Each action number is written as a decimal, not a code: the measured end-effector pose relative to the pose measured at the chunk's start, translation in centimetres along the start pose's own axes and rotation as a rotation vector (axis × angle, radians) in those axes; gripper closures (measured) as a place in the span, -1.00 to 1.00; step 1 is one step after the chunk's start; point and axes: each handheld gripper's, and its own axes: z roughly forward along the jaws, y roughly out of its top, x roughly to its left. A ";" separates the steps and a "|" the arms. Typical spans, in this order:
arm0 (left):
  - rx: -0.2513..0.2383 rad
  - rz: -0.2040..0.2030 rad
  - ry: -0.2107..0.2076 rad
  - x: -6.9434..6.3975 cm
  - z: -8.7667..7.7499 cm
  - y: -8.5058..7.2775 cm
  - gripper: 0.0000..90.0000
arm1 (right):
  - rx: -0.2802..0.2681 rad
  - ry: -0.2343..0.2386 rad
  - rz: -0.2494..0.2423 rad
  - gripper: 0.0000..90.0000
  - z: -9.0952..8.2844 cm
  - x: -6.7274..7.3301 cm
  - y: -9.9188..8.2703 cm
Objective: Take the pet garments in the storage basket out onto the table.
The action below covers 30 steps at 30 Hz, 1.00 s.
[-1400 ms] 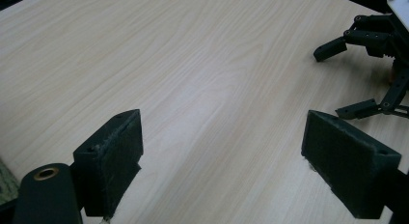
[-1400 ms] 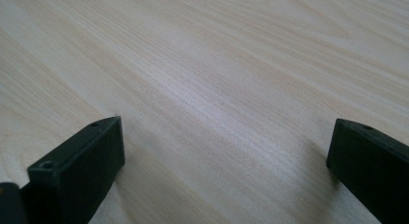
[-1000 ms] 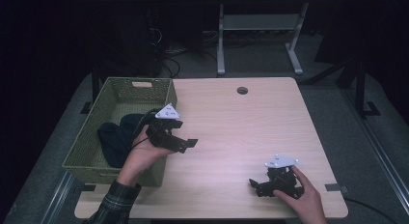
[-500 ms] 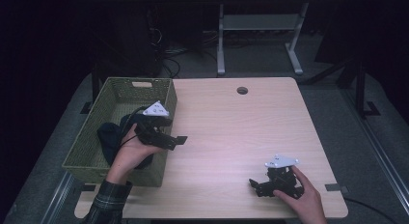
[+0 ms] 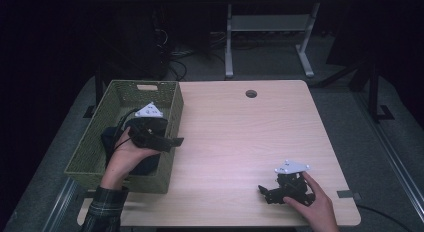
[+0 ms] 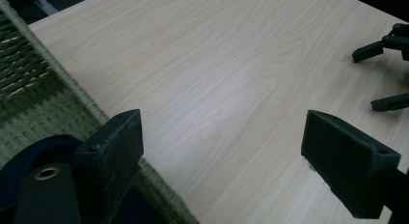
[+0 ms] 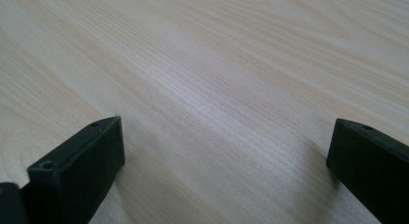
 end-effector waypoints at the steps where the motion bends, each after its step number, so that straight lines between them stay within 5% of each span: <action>1: -0.002 -0.001 -0.001 0.1 -0.1 0.0 -0.67 | 0.000 0.000 0.000 -1.00 0.0 0.0 0.0; 30: 0.025 -0.071 0.133 5.1 -2.7 -2.8 -0.58 | 0.000 0.000 0.001 -1.00 0.0 0.0 0.0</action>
